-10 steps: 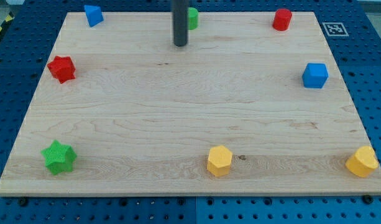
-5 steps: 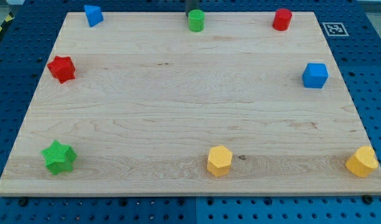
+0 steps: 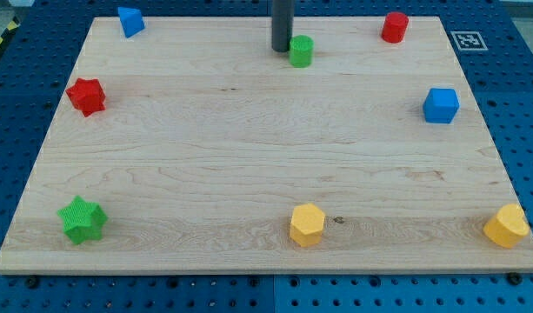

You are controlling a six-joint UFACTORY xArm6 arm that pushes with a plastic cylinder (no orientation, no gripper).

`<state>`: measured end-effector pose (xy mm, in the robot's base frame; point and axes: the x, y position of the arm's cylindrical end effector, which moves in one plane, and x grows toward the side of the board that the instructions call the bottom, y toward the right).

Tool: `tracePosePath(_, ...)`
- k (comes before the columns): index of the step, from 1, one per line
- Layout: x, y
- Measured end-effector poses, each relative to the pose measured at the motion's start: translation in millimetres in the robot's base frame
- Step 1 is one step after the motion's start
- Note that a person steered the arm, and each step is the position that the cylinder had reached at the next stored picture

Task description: Slide the green circle to the top left side of the blue cube

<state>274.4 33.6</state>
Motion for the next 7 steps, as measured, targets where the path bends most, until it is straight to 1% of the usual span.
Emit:
tracePosePath(1,21,30)
tracePosePath(2,37,73)
tracePosePath(3,65,119)
tracePosePath(4,76,145)
tracePosePath(5,54,145)
tracePosePath(6,19,139)
tracePosePath(7,-17,113)
